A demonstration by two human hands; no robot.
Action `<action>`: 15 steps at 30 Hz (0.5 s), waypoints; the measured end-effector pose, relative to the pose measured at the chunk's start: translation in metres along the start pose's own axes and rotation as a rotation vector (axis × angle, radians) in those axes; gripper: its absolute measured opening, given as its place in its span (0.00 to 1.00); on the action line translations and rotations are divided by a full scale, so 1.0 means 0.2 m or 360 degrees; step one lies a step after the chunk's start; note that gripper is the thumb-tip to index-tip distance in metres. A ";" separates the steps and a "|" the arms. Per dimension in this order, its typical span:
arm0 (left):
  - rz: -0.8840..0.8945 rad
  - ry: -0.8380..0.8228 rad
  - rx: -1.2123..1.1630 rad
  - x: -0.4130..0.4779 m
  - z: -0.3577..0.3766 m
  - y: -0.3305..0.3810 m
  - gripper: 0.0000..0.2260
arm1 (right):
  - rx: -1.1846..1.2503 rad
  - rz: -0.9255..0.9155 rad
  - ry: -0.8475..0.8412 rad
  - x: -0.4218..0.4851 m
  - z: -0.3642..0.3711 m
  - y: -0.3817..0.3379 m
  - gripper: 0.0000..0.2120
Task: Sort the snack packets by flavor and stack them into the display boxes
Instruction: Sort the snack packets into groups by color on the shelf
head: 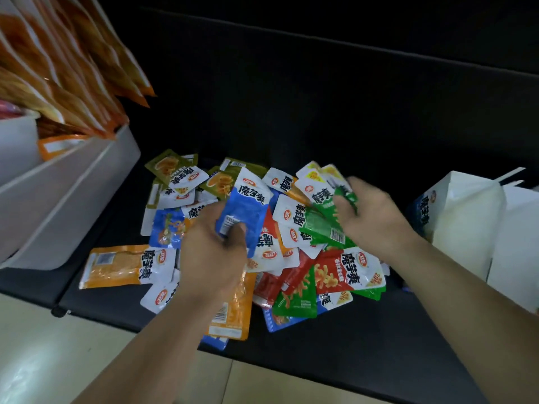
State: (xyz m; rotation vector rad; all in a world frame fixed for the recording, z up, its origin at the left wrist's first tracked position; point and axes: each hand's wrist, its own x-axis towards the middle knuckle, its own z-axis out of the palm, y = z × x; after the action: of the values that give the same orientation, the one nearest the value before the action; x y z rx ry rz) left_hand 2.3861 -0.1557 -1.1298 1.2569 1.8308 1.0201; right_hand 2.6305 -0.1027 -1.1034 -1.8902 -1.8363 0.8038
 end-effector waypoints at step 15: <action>-0.0421 -0.0062 -0.0709 -0.22 0.12 0.13 0.04 | 0.0987 0.0341 0.0381 -0.32 -0.08 -0.06 0.11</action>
State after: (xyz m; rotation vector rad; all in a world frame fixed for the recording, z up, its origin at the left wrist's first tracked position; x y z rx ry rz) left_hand 2.4318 -0.1866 -1.1129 0.7427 1.5720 1.1605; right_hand 2.6325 -0.1644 -1.0759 -1.6868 -1.0830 1.0194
